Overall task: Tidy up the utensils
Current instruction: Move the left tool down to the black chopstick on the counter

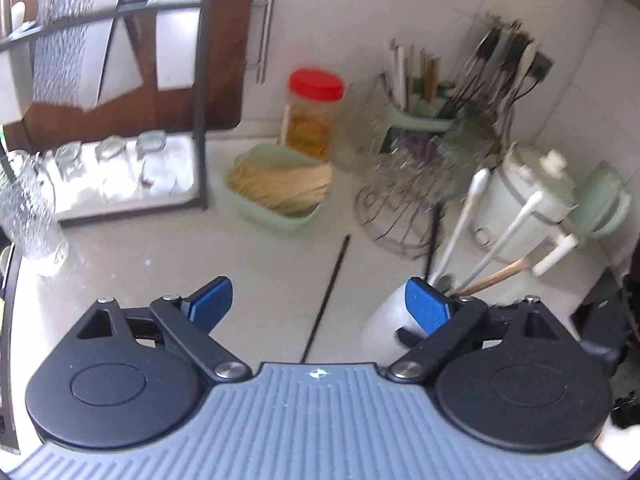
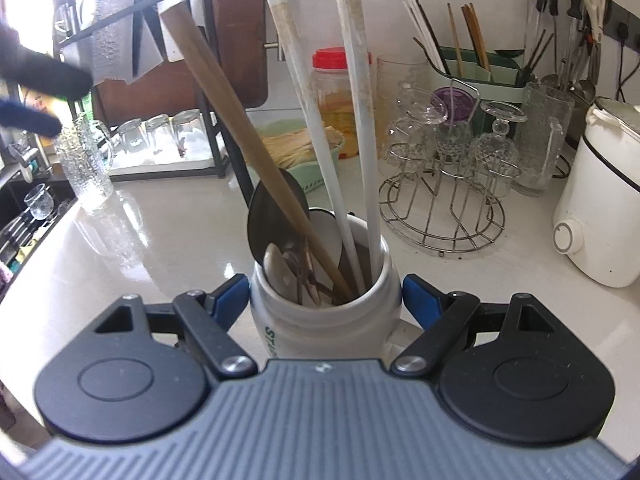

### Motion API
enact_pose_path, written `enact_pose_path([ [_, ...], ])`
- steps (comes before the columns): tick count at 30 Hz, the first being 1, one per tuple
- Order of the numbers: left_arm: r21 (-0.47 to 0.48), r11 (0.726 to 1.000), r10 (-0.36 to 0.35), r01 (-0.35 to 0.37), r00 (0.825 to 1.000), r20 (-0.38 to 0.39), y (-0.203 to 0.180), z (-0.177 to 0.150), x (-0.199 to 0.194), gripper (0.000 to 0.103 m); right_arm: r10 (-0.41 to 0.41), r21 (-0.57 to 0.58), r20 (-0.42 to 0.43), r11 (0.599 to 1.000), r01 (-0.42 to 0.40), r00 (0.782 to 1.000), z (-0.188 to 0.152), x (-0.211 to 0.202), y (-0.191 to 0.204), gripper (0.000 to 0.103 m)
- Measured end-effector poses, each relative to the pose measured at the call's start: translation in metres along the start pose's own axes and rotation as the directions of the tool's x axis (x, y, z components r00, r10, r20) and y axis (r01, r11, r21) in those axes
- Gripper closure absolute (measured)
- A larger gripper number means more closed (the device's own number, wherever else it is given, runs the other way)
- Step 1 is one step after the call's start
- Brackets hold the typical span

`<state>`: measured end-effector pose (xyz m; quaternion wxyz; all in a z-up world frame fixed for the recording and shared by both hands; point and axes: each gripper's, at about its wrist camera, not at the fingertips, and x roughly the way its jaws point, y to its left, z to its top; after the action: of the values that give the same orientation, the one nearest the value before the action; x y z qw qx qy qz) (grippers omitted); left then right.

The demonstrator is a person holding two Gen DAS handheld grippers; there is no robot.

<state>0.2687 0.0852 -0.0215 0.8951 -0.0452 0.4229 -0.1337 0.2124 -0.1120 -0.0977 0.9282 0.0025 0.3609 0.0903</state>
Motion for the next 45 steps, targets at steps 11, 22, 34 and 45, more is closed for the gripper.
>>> enact_pose_path([
  [11,0.078,0.997,-0.007,0.013,0.997,-0.08,0.013,-0.008,0.045,0.001,-0.057,0.042,-0.007,0.997,0.058,0.998,0.001,0.0,0.003,0.017],
  [22,0.162,0.986,-0.03,0.046,0.994,-0.104,0.015,-0.003,0.084,0.001,-0.128,0.104,-0.005,0.986,0.128,0.992,0.001,0.0,0.003,0.017],
  [34,0.168,0.978,-0.097,0.126,0.981,-0.168,0.011,0.005,0.149,0.001,-0.135,0.115,-0.016,0.984,0.136,0.991,0.004,0.003,-0.01,0.017],
  [45,0.223,0.966,-0.082,0.131,0.972,-0.218,-0.014,0.023,0.217,0.03,-0.111,0.095,-0.022,0.989,0.112,0.994,0.005,0.004,-0.013,0.017],
])
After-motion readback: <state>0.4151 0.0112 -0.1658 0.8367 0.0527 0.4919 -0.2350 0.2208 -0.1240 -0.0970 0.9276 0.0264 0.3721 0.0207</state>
